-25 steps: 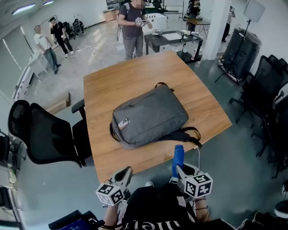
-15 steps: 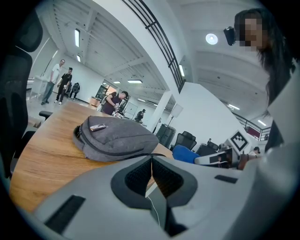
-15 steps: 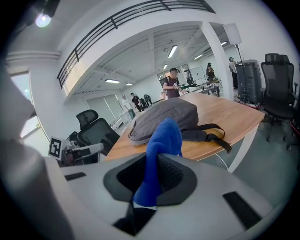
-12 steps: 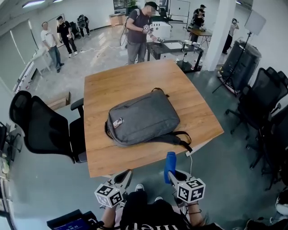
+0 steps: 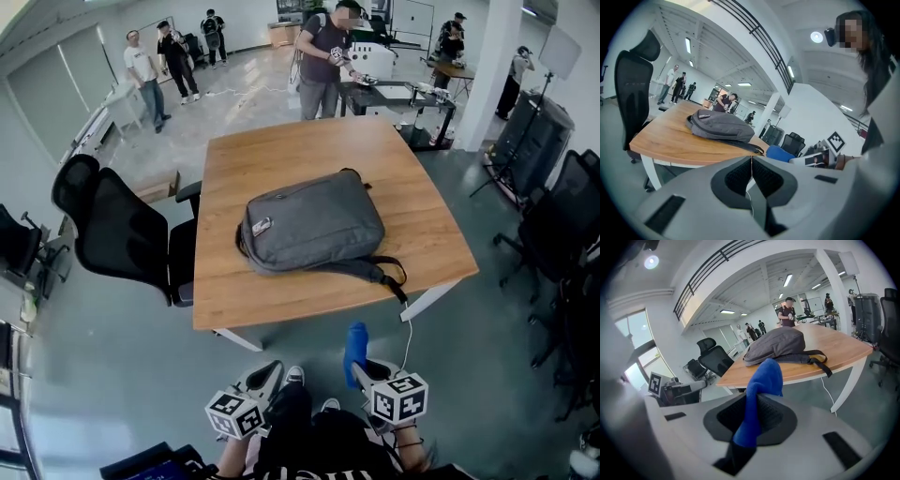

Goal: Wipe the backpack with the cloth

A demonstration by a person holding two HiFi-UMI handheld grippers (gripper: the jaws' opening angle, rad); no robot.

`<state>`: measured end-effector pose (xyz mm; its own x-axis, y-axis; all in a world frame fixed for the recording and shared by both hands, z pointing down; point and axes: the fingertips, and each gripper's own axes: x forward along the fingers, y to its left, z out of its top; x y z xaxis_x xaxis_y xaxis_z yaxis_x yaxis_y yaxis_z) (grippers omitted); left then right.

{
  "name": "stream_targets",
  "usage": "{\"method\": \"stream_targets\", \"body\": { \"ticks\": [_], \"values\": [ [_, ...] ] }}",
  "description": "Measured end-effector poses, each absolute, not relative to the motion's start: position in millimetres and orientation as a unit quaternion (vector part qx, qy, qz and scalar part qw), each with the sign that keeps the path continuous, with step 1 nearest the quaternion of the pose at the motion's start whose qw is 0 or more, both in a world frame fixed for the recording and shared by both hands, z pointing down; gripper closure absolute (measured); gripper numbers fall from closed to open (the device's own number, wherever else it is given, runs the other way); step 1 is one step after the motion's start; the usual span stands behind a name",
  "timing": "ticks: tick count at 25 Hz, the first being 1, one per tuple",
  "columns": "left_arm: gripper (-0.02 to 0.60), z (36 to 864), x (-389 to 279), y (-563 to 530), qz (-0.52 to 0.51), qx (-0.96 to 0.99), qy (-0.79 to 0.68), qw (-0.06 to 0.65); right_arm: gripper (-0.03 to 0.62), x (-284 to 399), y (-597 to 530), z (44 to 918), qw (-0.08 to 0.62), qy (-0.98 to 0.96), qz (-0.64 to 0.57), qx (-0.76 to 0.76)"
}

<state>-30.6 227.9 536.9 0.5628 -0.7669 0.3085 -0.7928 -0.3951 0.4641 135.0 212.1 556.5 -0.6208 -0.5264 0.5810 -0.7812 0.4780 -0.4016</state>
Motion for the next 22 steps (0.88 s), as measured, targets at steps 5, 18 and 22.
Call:
{"method": "stream_targets", "body": {
  "ticks": [5, 18, 22],
  "values": [
    [0.58, 537.8, -26.4, 254.8, 0.014, 0.824, -0.489, 0.286, 0.531, 131.8, 229.6, 557.8, 0.2, -0.854, 0.317, 0.36],
    [0.58, 527.0, -27.2, 277.6, 0.006, 0.816, -0.514, 0.262, 0.531, 134.7, 250.3, 556.7, 0.195, -0.868, 0.304, 0.341],
    [0.58, 525.5, -29.0, 274.5, 0.003, 0.818, -0.515, 0.257, 0.531, 134.3, 248.3, 557.0, 0.195, -0.869, 0.298, 0.343]
  ]
}}
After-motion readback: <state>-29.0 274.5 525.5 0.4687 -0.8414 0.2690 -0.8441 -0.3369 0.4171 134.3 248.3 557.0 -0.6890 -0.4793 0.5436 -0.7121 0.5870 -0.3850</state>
